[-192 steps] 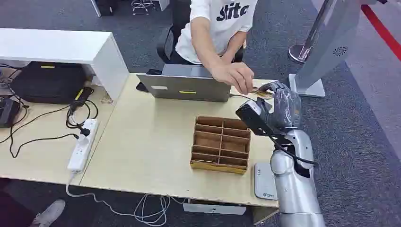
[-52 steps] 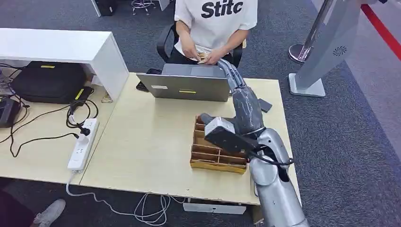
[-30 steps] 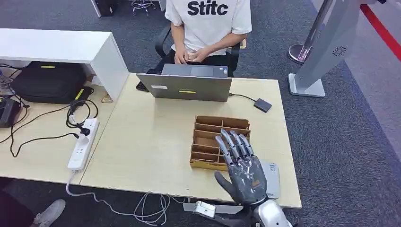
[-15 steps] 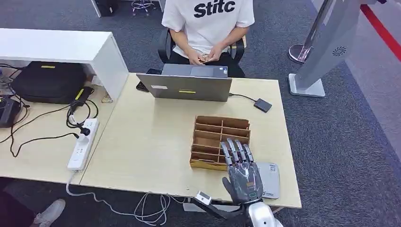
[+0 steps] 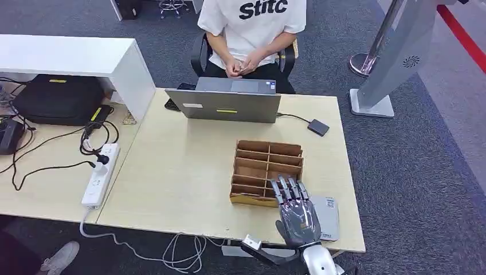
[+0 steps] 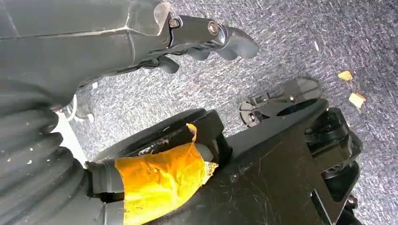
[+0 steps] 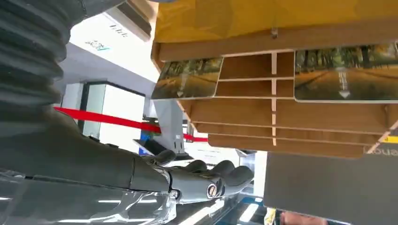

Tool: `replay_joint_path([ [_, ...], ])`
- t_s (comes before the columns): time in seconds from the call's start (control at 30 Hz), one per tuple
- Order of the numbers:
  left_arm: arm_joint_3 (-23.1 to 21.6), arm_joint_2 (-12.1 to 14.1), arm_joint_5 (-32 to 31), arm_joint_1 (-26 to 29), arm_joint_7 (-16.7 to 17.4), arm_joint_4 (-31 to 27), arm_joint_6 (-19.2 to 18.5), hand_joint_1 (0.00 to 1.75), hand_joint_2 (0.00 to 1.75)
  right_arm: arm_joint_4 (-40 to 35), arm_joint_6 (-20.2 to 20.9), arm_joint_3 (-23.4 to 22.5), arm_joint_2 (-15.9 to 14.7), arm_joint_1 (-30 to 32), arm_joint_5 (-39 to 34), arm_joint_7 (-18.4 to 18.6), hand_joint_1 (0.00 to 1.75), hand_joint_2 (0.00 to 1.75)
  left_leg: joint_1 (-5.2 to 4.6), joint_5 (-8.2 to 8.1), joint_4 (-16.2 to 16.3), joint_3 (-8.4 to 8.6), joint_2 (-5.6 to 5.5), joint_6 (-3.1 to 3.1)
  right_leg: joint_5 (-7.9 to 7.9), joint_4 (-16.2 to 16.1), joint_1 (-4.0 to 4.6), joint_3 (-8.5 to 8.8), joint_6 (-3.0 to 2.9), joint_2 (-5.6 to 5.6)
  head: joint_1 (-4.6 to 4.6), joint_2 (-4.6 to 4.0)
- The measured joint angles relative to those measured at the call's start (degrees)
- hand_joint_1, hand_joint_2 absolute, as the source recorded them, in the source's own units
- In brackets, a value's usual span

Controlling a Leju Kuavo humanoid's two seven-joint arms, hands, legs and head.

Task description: Pass the card to the sensor for recognition and then transmit it.

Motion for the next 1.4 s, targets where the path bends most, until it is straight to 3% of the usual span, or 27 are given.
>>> replay_joint_path([
  [0.4, 0.26, 0.02, 0.37, 0.02, 0.00, 0.00, 0.13, 0.00, 1.75, 0.22, 0.18, -2.32, -0.02, 0.62, 0.00, 0.76, 0.00, 1.75, 0.00, 0.00, 0.00, 0.00, -0.01, 0.00, 0.00, 0.00, 0.00, 0.00, 0.00, -0.01, 0.00, 0.00],
  [0.53, 0.37, 0.02, 0.63, 0.04, 0.00, 0.00, 0.35, 0.00, 1.75, -0.48, 1.53, -4.86, 0.63, 1.66, 0.00, -1.71, 0.00, 1.75, 0.00, 0.00, 0.00, -0.01, -0.01, 0.00, 0.00, 0.00, 0.00, 0.00, 0.00, 0.00, 0.00, 0.00],
  [0.7, 0.44, 0.00, 0.85, 0.04, 0.00, 0.00, 0.70, 0.00, 1.75, -1.18, 2.54, -6.86, 1.09, 2.18, 0.00, -2.21, 0.00, 1.75, 0.01, 0.00, 0.00, -0.01, -0.01, 0.00, 0.00, 0.00, 0.01, 0.00, 0.00, -0.01, 0.00, 0.00],
  [1.4, 0.59, 0.00, 0.64, 0.02, 0.00, 0.00, 0.74, 0.00, 1.75, -1.75, 2.60, -8.90, 3.08, 2.69, 0.00, -4.55, 0.00, 1.75, 0.02, 0.00, 0.00, -0.01, -0.01, 0.00, 0.01, 0.00, 0.02, 0.01, 0.00, 0.00, 0.00, 0.00],
])
